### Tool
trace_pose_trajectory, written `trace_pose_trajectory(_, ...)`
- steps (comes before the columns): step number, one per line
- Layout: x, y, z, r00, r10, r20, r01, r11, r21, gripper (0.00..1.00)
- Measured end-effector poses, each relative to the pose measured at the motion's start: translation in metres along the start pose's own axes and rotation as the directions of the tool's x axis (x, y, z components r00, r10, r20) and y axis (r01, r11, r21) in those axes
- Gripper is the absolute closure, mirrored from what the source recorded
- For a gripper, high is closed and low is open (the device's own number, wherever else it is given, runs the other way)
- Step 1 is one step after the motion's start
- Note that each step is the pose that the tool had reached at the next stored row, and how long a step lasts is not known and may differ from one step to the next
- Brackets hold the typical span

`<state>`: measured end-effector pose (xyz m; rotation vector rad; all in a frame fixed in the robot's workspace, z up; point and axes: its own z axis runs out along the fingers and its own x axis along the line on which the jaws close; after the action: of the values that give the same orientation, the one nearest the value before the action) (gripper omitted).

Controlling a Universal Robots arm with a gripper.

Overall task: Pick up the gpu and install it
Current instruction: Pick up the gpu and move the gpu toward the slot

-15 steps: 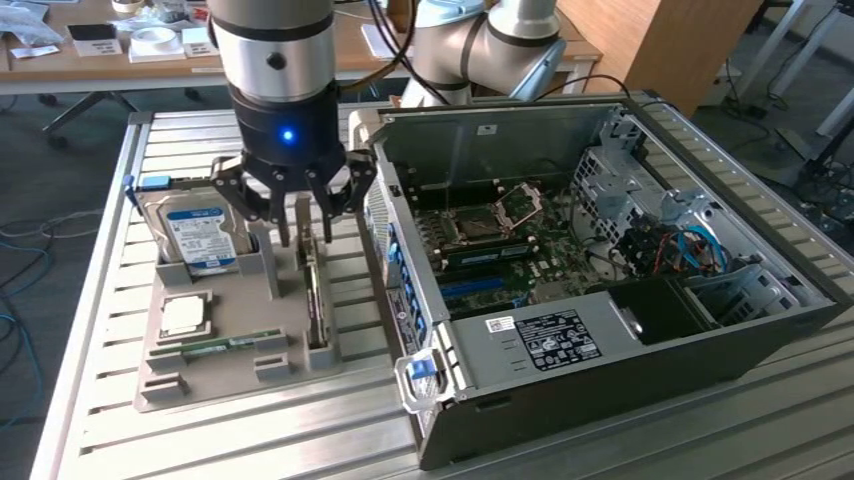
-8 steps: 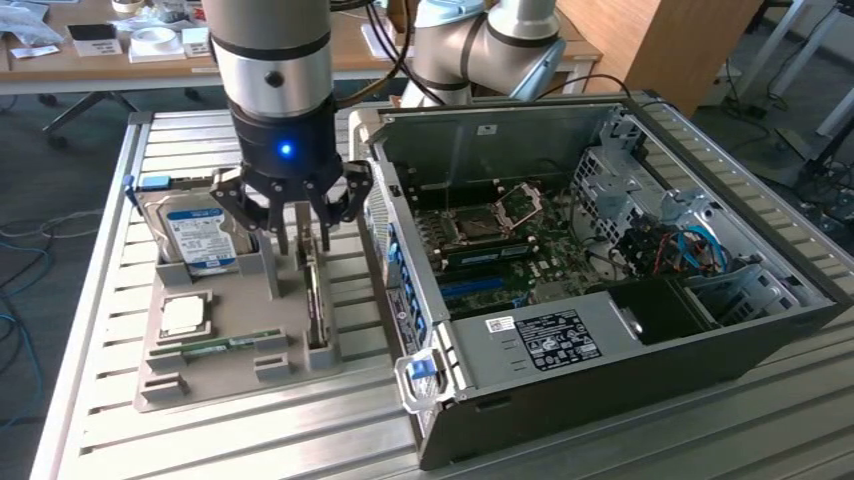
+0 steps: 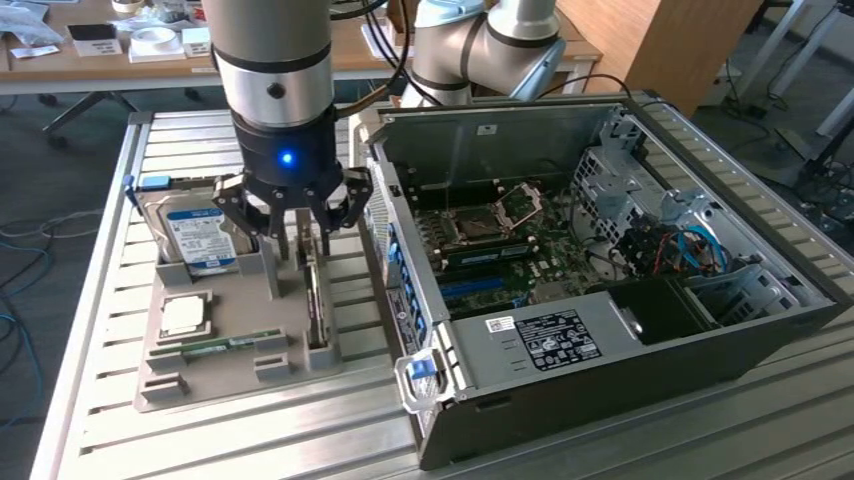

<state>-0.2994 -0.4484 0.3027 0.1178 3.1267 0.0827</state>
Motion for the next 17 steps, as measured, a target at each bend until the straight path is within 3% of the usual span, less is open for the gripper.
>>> trace_pose_trajectory(17,0.000,-0.0015,0.0274,1.0000,0.000,0.0001,0.000,1.0000,-0.0001,0.53)
